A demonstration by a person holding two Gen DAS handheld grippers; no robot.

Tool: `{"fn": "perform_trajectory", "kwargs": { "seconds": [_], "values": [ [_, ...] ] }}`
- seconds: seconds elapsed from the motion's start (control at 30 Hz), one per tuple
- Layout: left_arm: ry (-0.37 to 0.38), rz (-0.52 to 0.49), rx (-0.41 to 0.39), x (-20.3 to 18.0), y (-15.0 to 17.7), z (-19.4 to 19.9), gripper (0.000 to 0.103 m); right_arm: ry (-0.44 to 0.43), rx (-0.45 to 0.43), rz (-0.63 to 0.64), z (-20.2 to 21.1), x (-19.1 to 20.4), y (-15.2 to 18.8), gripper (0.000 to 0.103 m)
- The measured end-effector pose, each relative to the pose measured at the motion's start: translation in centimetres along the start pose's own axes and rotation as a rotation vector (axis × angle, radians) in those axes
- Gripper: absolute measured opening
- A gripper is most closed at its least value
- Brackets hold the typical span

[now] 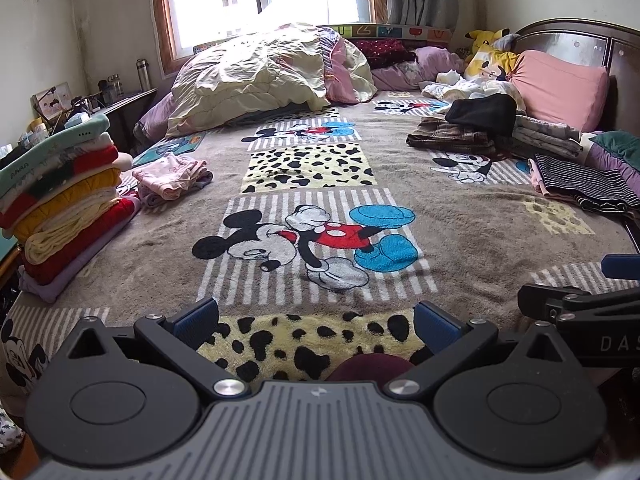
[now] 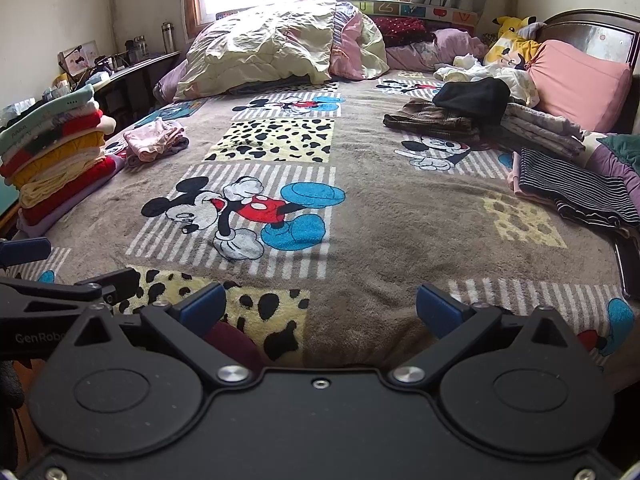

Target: Fold clothes

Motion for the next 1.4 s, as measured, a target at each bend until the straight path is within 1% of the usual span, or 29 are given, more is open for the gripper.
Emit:
{"fn": "perform_trajectory", "kwargs": {
  "seconds": [0.43, 0.5, 1.07, 1.2, 1.4],
  "values": [
    [0.003, 0.003, 0.009, -0.18, 0.28, 0.03, 0.103, 0.001, 0.002, 0.005, -0.10, 0.12, 0.25, 0.102],
    [0.003, 0.003, 0.009, -0.17, 0.28, -0.28, 0.103, 0.001, 0.012, 0.001, -0.29, -0.16, -0.23, 0.102],
    [-0.001, 0.005, 0.008, -0.09, 0.38, 0.25, 0.103, 0.001, 0.013, 0.006, -0.25, -0.11, -0.43, 0.102],
    [-0.001, 0.005, 0.007, -0.01, 0.44, 0.28, 0.103, 0.001, 0.009, 0.009, -0.26, 0.21, 0.12, 0.102],
    [-0.002, 0.004, 0.006, 0.01, 0.49, 0.18, 0.103, 0.001, 0.009, 0.010, -0.45, 0.28, 0.04, 0.102]
  ]
}}
Point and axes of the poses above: each gripper's, at about its wrist camera, not at the fingertips, and z roughly against the way its jaws point, x to its left, y to its underside, the point moved 7 cm from there along -z, roughly the way its jaws point, and after that the axes turned 5 degrees about -z, right-handed, at the moved point
